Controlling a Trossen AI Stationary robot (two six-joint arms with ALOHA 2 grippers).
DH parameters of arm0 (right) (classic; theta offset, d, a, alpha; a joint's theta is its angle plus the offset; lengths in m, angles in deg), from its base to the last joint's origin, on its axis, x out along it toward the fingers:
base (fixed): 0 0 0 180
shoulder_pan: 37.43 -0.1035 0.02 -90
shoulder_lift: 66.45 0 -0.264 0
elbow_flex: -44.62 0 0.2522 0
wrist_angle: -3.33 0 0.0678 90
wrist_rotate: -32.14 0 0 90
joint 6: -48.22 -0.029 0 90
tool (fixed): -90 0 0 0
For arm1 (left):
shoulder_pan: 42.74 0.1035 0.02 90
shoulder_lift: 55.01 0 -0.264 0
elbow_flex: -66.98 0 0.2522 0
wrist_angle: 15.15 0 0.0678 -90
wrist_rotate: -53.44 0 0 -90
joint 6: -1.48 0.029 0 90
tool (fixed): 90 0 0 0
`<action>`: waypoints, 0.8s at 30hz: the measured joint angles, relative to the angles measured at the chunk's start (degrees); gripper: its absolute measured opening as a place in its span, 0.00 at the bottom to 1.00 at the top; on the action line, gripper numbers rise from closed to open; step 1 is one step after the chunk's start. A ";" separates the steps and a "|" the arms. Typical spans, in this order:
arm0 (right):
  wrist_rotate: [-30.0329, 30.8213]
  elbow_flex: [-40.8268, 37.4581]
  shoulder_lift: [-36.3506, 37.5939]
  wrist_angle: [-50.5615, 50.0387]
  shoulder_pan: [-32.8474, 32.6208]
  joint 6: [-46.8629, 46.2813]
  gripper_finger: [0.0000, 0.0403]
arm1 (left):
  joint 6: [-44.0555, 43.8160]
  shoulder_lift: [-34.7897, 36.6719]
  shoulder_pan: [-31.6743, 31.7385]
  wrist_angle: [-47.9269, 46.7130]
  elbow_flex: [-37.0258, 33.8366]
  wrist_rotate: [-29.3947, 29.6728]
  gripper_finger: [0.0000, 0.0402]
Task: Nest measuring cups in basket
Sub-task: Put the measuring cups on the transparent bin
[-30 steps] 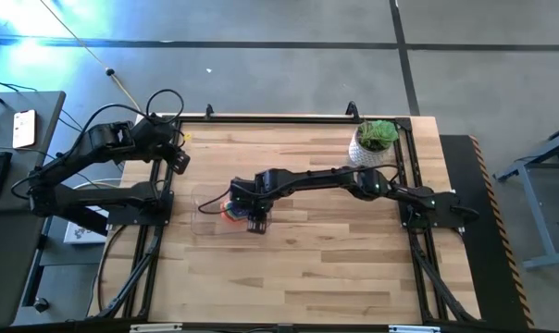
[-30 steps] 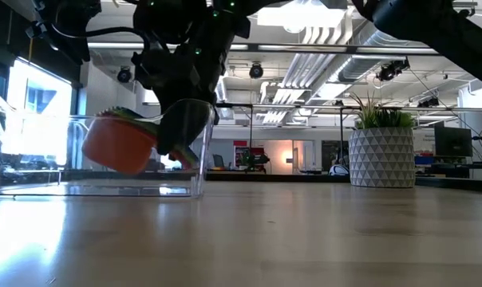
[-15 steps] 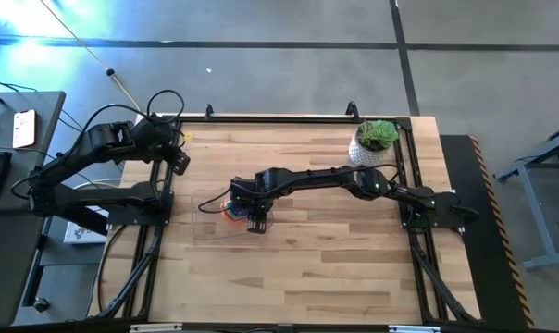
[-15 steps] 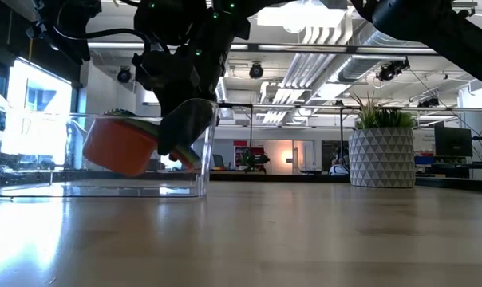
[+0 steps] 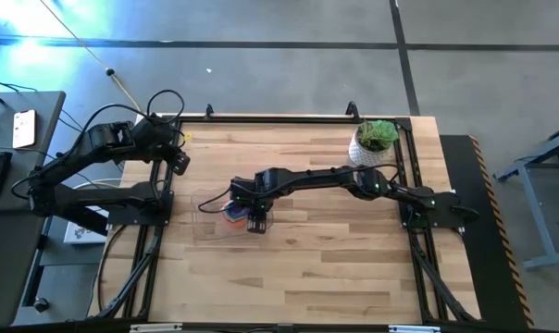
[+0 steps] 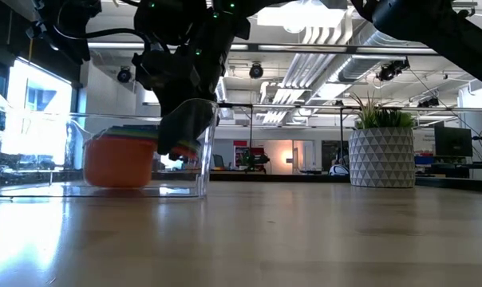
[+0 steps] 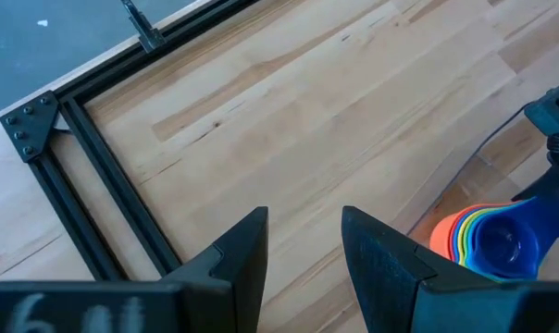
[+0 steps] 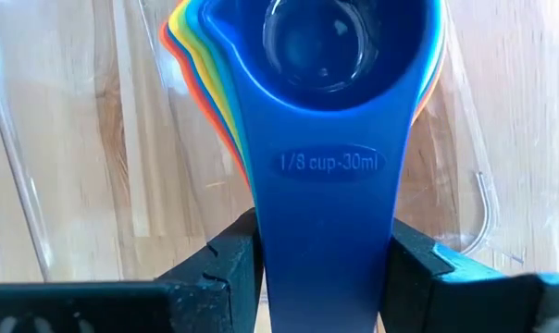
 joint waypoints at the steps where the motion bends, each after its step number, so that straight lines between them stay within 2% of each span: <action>1: -0.02 0.00 0.00 0.00 0.00 0.00 0.37 | 0.00 0.00 0.00 0.02 0.00 0.00 0.33; 6: -0.11 0.00 0.00 0.04 0.01 -0.42 0.39 | 0.02 0.02 0.00 0.01 0.00 0.00 0.33; 15: -0.37 0.02 0.04 0.17 0.06 -2.78 0.55 | 0.04 0.01 0.00 -0.01 -0.02 0.00 0.33; 24: -2.23 0.17 2.01 0.44 0.76 -7.39 0.56 | 0.23 0.57 0.00 0.01 -0.02 0.02 0.33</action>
